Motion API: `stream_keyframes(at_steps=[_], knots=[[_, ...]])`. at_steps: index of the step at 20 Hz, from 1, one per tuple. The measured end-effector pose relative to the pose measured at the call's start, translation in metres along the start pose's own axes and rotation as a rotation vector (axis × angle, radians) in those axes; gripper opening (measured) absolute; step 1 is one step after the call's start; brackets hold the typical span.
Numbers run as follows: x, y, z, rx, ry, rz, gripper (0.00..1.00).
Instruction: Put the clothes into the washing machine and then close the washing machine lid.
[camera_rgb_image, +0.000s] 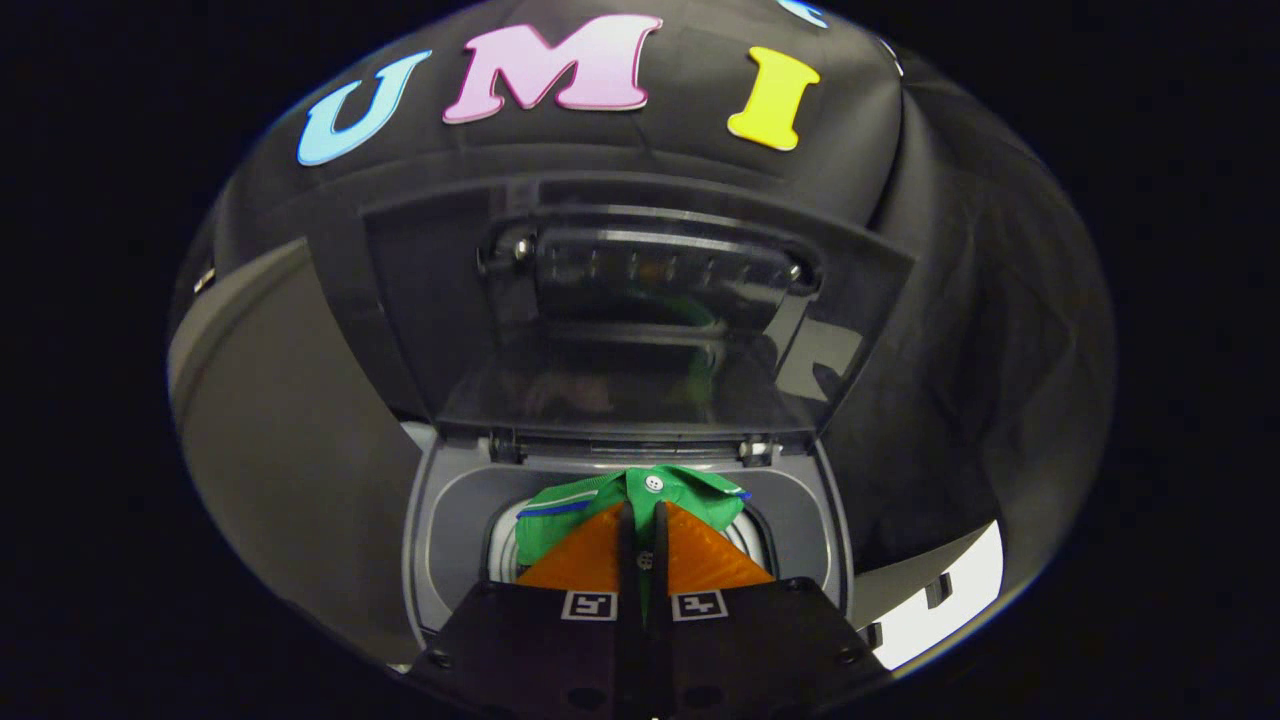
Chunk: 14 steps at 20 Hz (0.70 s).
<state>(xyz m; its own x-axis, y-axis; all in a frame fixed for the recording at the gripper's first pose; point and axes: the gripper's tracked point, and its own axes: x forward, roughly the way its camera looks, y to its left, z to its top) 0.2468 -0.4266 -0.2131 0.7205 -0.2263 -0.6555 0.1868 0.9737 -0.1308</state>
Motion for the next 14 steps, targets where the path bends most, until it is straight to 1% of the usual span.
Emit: stream_keyframes(at_steps=[7, 13, 14], knots=[[0.061, 0.019, -0.053, -0.003, 0.118, 0.041, 0.05], [0.085, 0.023, -0.073, 0.011, 0.161, 0.056, 0.05], [0.088, 0.022, -0.077, 0.0, 0.168, 0.053, 0.07]])
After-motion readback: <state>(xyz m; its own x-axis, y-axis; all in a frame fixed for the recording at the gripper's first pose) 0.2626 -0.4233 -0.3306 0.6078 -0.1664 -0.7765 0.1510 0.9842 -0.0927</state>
